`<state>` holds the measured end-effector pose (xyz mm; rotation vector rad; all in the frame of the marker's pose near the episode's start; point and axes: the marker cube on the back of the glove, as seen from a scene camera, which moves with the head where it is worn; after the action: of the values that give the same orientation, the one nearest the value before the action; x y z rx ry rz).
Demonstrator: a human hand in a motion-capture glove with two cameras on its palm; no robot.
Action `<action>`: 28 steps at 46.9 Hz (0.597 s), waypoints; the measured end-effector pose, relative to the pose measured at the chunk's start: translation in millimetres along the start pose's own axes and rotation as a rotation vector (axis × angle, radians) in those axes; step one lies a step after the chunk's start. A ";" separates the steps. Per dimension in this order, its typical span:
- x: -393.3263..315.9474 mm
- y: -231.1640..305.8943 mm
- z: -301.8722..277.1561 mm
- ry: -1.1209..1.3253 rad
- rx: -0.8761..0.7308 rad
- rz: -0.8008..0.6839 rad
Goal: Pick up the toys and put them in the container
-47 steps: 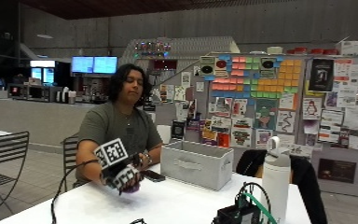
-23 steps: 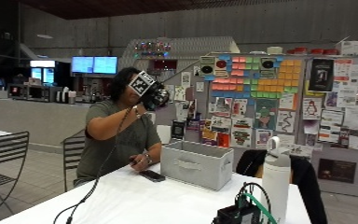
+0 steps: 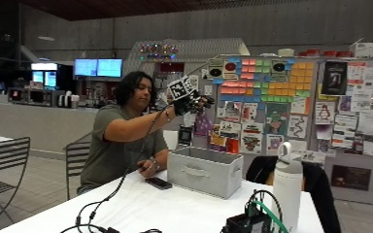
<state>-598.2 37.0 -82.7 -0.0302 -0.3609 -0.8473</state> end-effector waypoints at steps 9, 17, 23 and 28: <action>31.0 18.5 10.5 -0.013 -0.086 0.035; 57.8 79.9 -7.3 -0.010 -0.129 0.031; 77.2 142.4 -11.1 -0.014 -0.156 0.020; 106.1 203.4 0.4 -0.072 -0.198 0.032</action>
<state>-384.1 95.2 -24.3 -0.2500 -0.3419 -0.8490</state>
